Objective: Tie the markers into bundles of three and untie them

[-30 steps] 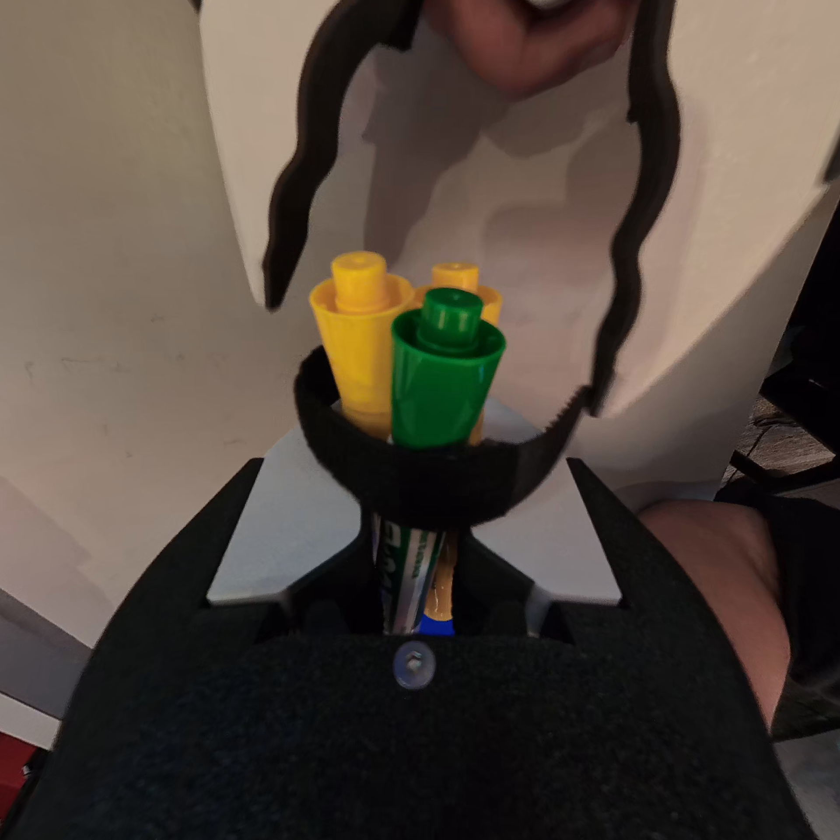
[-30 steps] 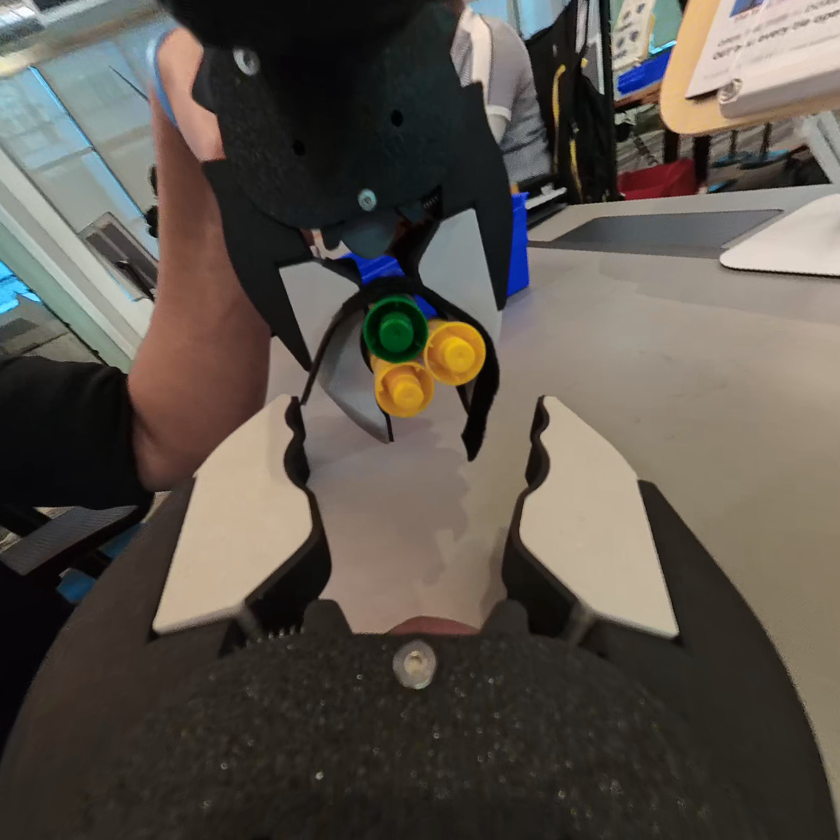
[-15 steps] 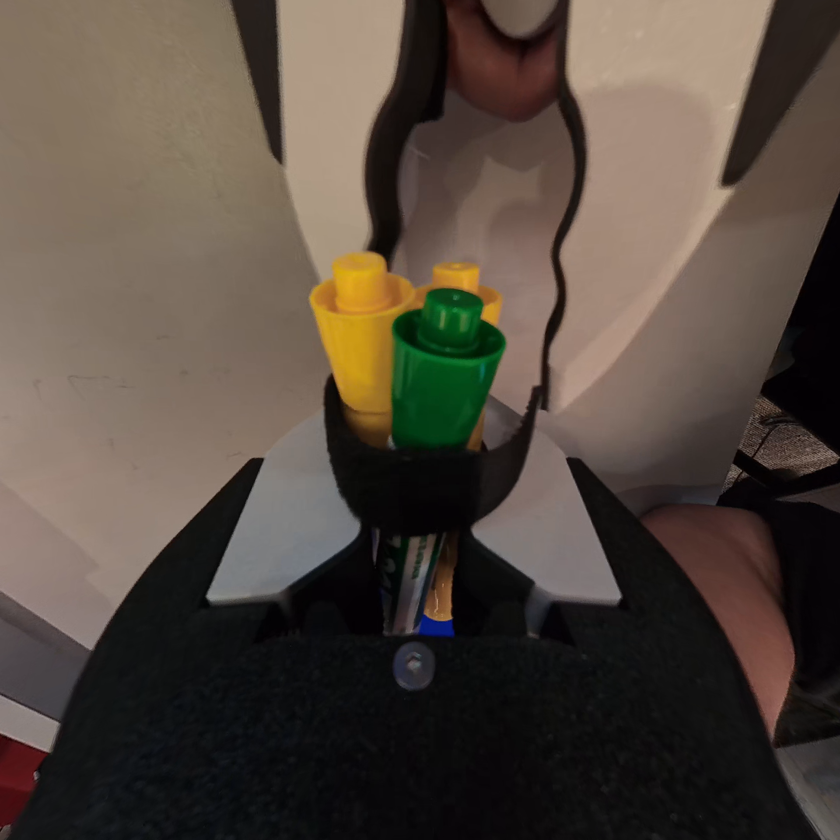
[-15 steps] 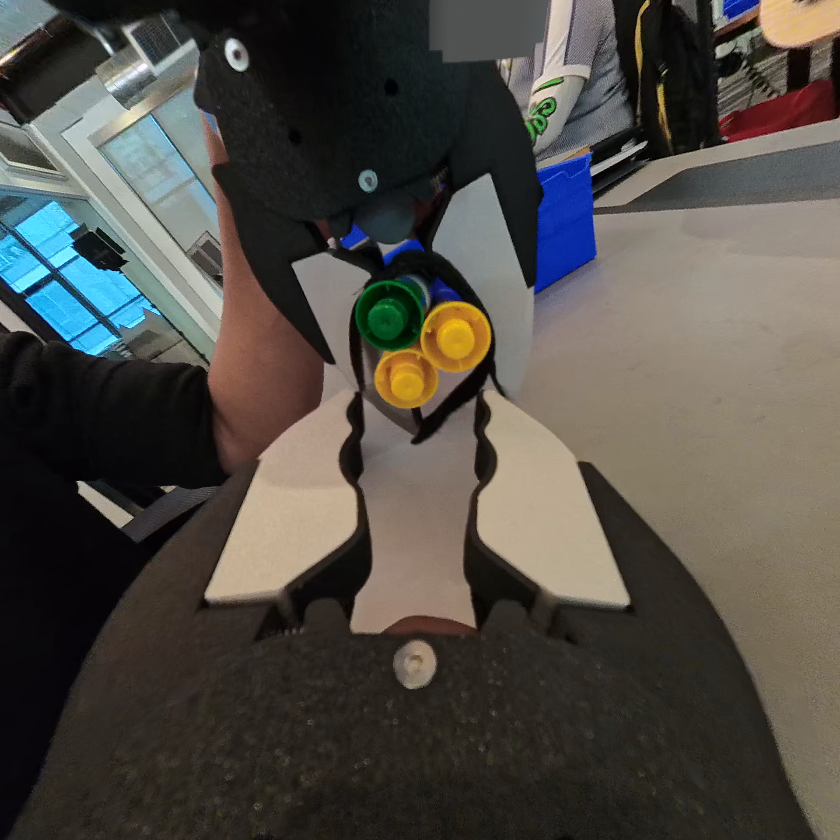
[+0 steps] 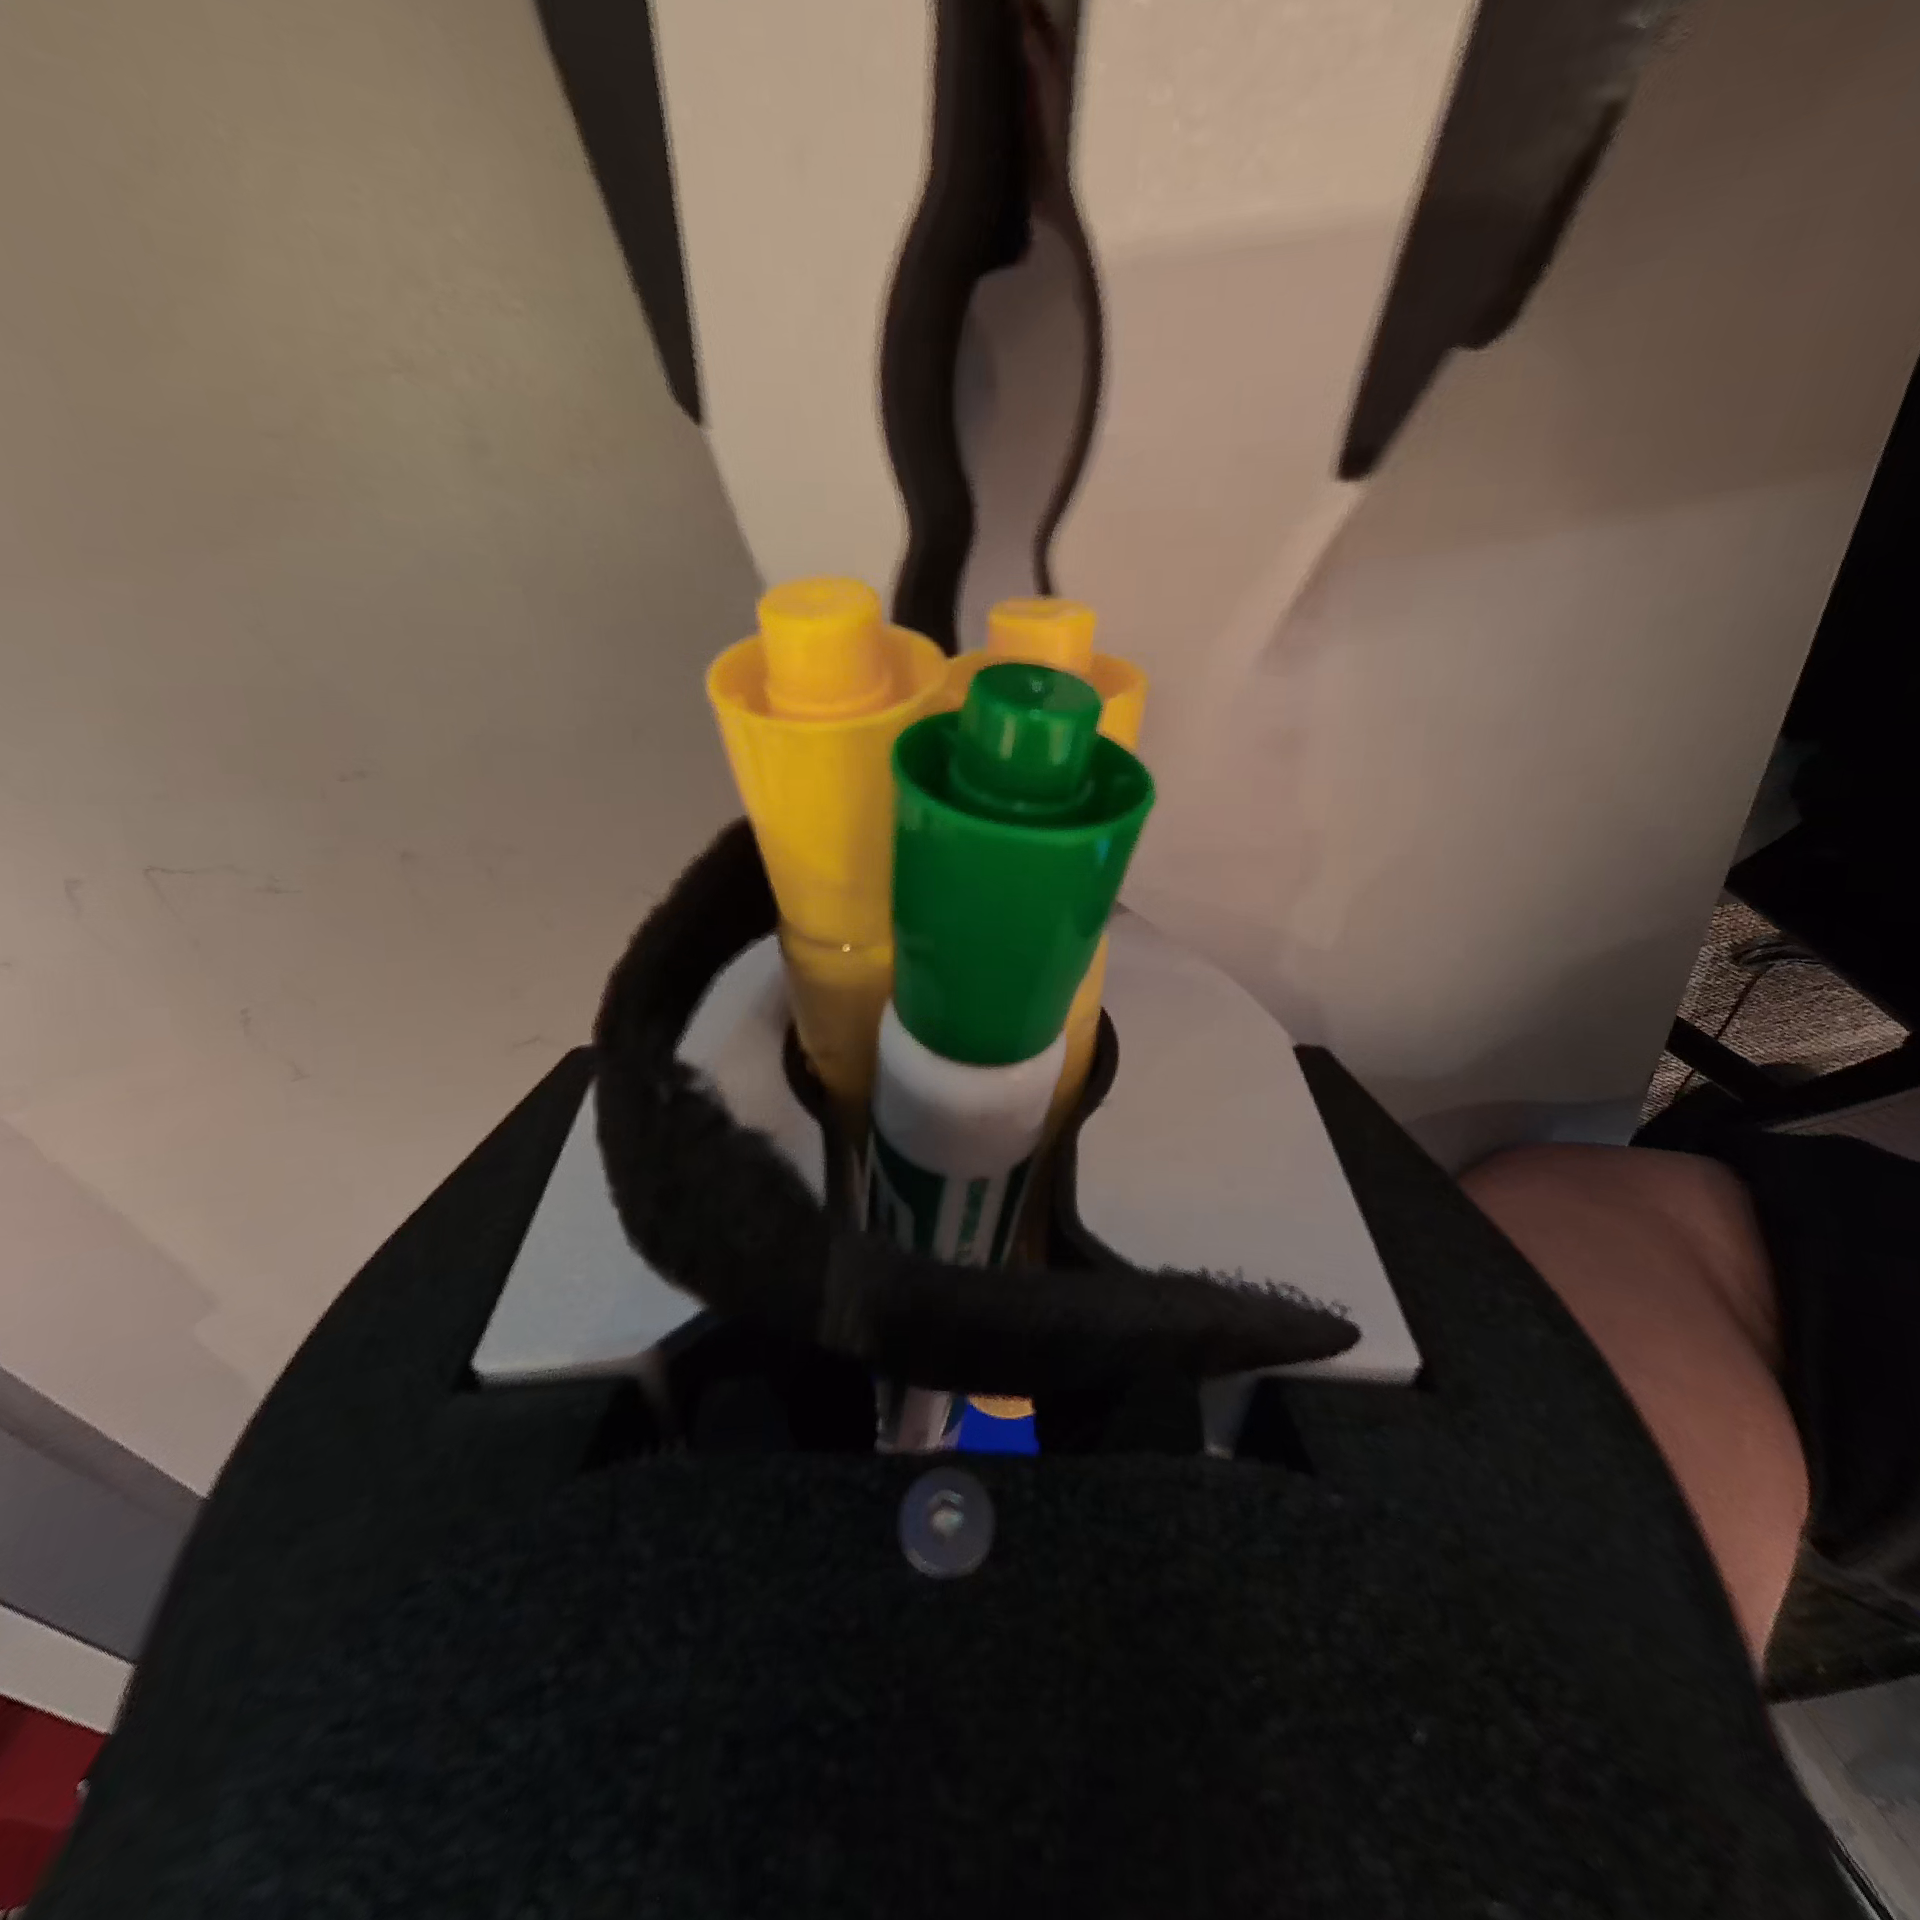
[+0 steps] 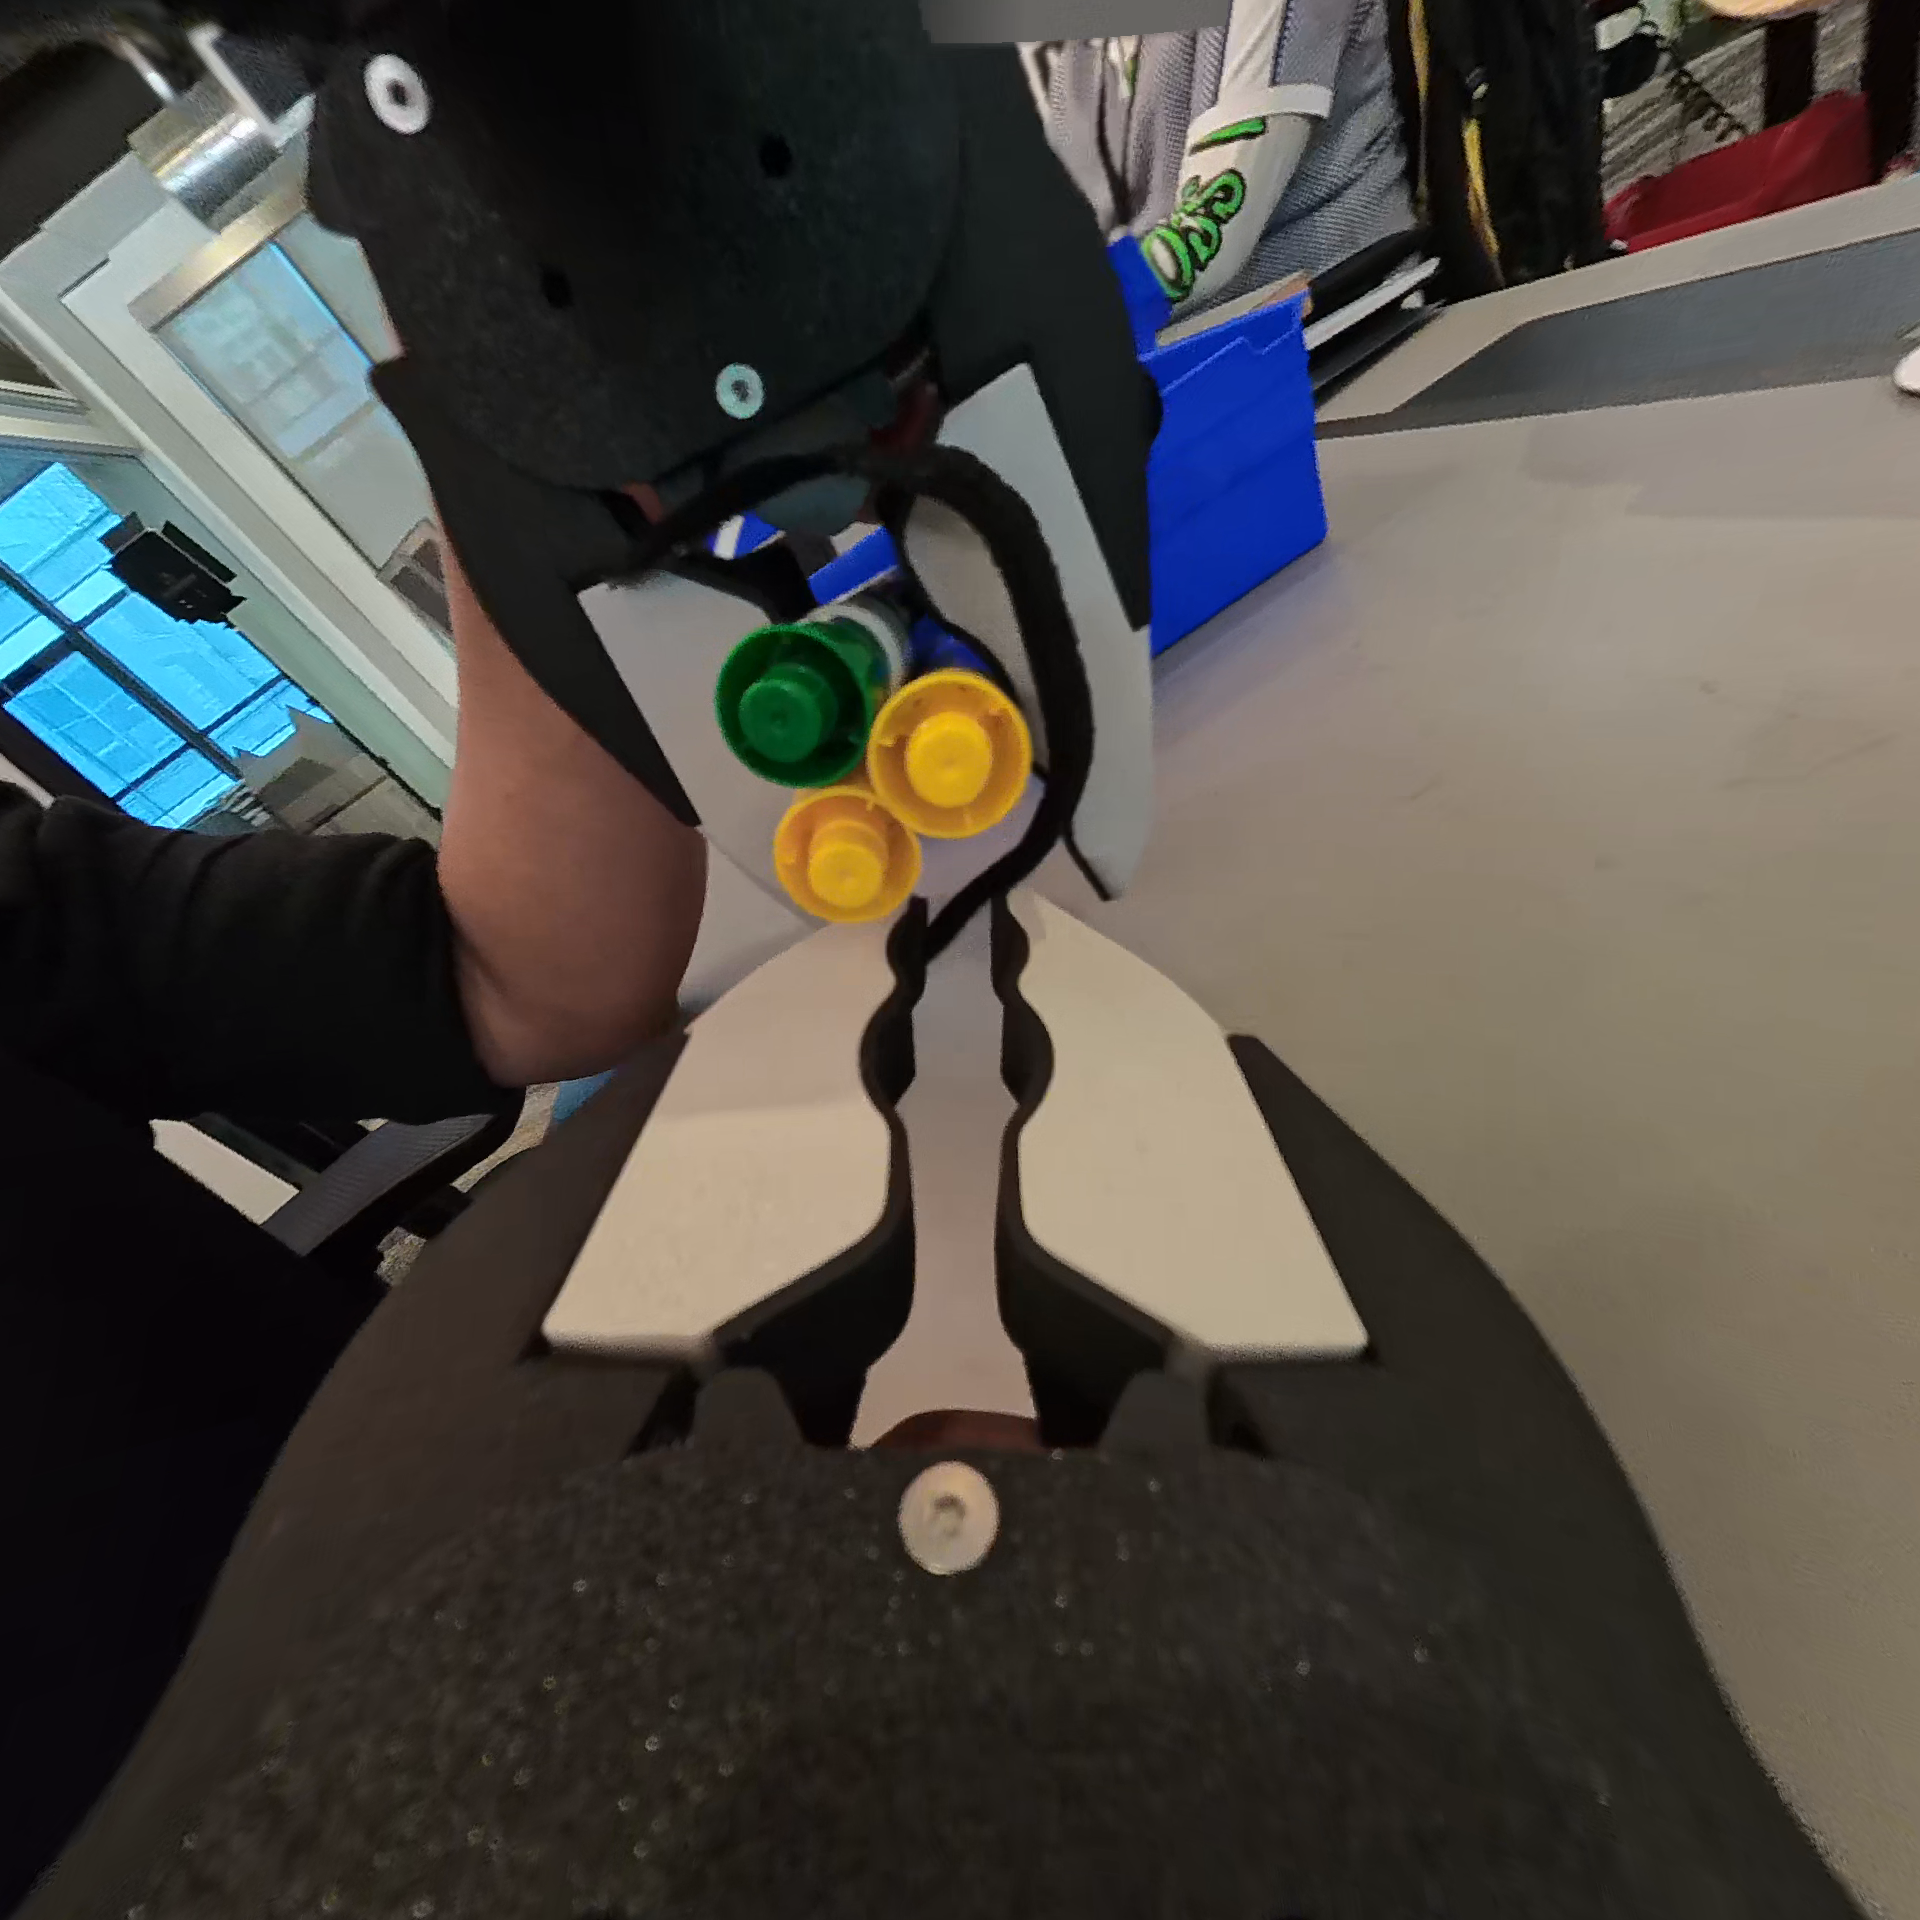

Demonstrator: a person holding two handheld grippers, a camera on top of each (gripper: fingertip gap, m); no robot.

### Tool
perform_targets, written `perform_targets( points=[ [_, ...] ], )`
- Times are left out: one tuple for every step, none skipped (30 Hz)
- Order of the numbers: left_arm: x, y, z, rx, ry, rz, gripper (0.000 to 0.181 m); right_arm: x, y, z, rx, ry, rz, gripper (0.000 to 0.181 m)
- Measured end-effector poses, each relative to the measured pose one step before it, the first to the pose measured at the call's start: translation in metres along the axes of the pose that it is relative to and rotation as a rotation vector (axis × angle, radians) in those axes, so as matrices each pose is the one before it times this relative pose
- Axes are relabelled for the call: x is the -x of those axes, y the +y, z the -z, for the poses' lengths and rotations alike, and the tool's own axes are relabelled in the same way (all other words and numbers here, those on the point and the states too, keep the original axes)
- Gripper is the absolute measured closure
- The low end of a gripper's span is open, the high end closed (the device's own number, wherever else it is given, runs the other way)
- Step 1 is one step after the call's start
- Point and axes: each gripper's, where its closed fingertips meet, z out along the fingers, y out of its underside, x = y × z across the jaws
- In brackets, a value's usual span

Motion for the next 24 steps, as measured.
perform_targets(
  points=[
    [0.00033,-0.00001,0.00000,0.0013,-0.0022,0.0008,0.141,-0.00270,-0.00024,0.00108,0.0027,0.0144,0.0016,0.169],
    [0.00011,0.00008,0.00006,0.0003,0.0005,0.0019,0.140,-0.00354,0.00061,0.00137,0.0088,0.0219,0.0042,0.170],
    [-0.00007,-0.00003,0.00003,-0.0009,0.0004,-0.0005,0.140,-0.00474,0.00152,0.00160,0.0173,0.0323,0.0039,0.173],
    [0.00003,0.00006,0.00018,-0.0013,-0.0011,-0.0020,0.141,-0.00173,-0.00024,0.00154,0.0030,0.0123,0.0081,0.175],
    [0.00002,0.00008,0.00018,-0.0004,-0.0001,0.0002,0.141,-0.00209,-0.00014,0.00140,0.0021,0.0155,0.0040,0.177],
    [0.00024,0.00023,0.00014,0.0001,-0.0010,0.0014,0.141,-0.00343,0.00165,0.00128,0.0160,0.0245,0.0046,0.179],
    [0.00019,0.00014,0.00019,-0.0006,-0.0005,0.0011,0.141,-0.00292,0.00151,0.00075,0.0156,0.0196,0.0062,0.179],
    [-0.00008,0.00038,0.00011,-0.0001,0.0010,0.0010,0.141,-0.00297,0.00047,0.00107,0.0098,0.0198,0.0074,0.179],
    [0.00013,0.00070,-0.00007,0.0016,-0.0005,0.0007,0.140,-0.00470,-0.00096,0.00202,-0.0003,0.0310,0.0140,0.179],
    [-0.00012,0.00064,-0.00004,0.0018,0.0016,0.0011,0.140,-0.00404,-0.00263,0.00244,-0.0128,0.0240,0.0199,0.179],
    [-0.00046,0.00040,-0.00021,0.0010,0.0041,0.0009,0.140,-0.00087,-0.00427,0.00259,-0.0188,-0.0011,0.0283,0.179],
    [-0.00004,0.00021,-0.00014,0.0009,0.0007,-0.0011,0.140,0.00005,-0.00498,0.00264,-0.0190,-0.0072,0.0359,0.180],
    [0.00035,-0.00015,0.00000,0.0002,-0.0029,-0.0017,0.141,-0.00074,-0.00419,0.00237,-0.0069,0.0008,0.0385,0.180],
    [-0.00025,-0.00057,0.00018,-0.0013,0.0009,-0.0006,0.140,0.00079,-0.00318,0.00154,0.0013,-0.0038,0.0553,0.180],
    [-0.00078,-0.00080,0.00016,-0.0021,0.0025,-0.0030,0.140,0.00026,-0.00061,0.00055,0.0166,0.0026,0.0705,0.180],
    [-0.00041,-0.00083,0.00007,-0.0017,-0.0003,-0.0056,0.140,0.00206,-0.00020,0.00004,0.0157,-0.0063,0.0798,0.180],
    [-0.00086,-0.00074,-0.00002,-0.0013,0.0019,-0.0049,0.140,0.00437,-0.00187,-0.00018,-0.0001,-0.0191,0.0759,0.179],
    [-0.00100,-0.00080,0.00005,-0.0017,0.0028,-0.0047,0.140,0.00078,-0.00236,-0.00048,-0.0037,0.0027,0.0543,0.179],
    [-0.00084,-0.00076,0.00011,-0.0023,0.0017,-0.0045,0.140,-0.00115,-0.00117,-0.00083,0.0045,0.0085,0.0364,0.179],
    [-0.00054,-0.00068,0.00032,-0.0027,0.0008,-0.0038,0.140,-0.00013,-0.00127,-0.00108,-0.0001,-0.0019,0.0320,0.179],
    [-0.00076,-0.00079,0.00026,-0.0032,0.0020,-0.0039,0.140,-0.00071,-0.00164,-0.00090,-0.0088,0.0026,0.0364,0.179],
    [-0.00104,-0.00107,0.00040,-0.0048,0.0026,-0.0061,0.141,-0.00167,-0.00208,-0.00071,-0.0150,0.0100,0.0407,0.179],
    [-0.00110,-0.00114,0.00027,-0.0050,0.0029,-0.0068,0.141,-0.00103,-0.00277,-0.00100,-0.0176,0.0047,0.0302,0.179],
    [-0.00121,-0.00077,0.00001,-0.0018,0.0041,-0.0047,0.141,-0.00027,-0.00265,-0.00129,-0.0141,-0.0044,0.0216,0.179]
  ],
)
